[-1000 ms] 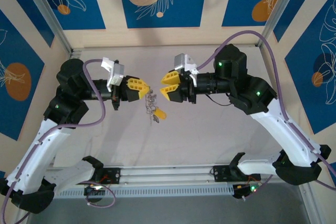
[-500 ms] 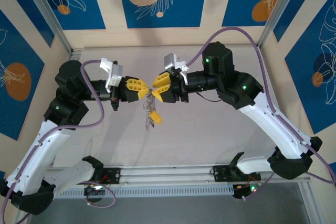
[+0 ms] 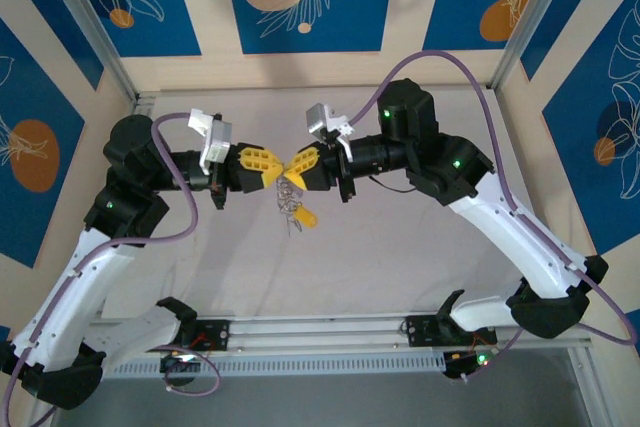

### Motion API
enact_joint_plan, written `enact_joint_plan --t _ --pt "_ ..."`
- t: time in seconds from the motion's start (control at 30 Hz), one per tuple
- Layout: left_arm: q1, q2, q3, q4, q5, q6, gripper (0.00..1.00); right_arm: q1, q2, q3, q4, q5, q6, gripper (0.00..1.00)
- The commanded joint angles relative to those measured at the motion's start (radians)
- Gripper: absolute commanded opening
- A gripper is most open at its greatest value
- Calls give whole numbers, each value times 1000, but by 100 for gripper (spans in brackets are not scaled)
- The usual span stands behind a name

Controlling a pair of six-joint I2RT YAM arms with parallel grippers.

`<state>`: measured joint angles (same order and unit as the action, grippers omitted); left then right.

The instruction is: Put the keys on the keyring

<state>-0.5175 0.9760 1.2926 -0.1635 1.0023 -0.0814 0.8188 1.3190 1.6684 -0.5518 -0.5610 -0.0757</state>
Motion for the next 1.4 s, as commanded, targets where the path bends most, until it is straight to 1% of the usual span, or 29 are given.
enact_joint_plan --t 0.0,0.07,0.1,0.17,0.2,0.23,0.27,0.3,0.37,0.53,0.77,1.0,1.17,1.3,1.37 --pt "-1 -9 2 46 23 -15 0 6 6 -2 1 16 0 0" --pt "-1 -7 15 3 9 6 0 8 6 10 -22 64 -16 0" --pt "0 -2 35 -56 -3 36 0 11 3 18 -37 103 -31 0" --pt "0 16 89 -226 -42 125 0 23 -1 38 -69 178 -68 0" --pt "-1 26 120 -307 -69 176 3 28 0 54 -95 214 -88 0" --pt "0 33 144 -374 -89 214 12 31 6 79 -122 242 -108 0" --pt "0 40 172 -442 -113 254 23 38 16 108 -162 279 -133 0" --pt "-1 46 194 -498 -138 287 30 47 34 143 -210 324 -163 0" --pt "-2 53 221 -573 -181 333 34 64 68 200 -282 387 -208 0" --pt "-4 83 276 -694 -251 412 34 112 159 340 -437 501 -298 0" --pt "-6 105 281 -707 -276 447 33 156 276 522 -601 574 -355 0" --pt "-10 125 289 -740 -309 482 31 181 327 617 -667 585 -374 0" --pt "-12 127 276 -742 -335 489 29 185 318 625 -666 559 -383 0" --pt "-14 125 262 -723 -333 482 27 192 315 630 -666 544 -390 0" --pt "-14 125 257 -706 -321 474 24 197 316 630 -666 535 -393 0"
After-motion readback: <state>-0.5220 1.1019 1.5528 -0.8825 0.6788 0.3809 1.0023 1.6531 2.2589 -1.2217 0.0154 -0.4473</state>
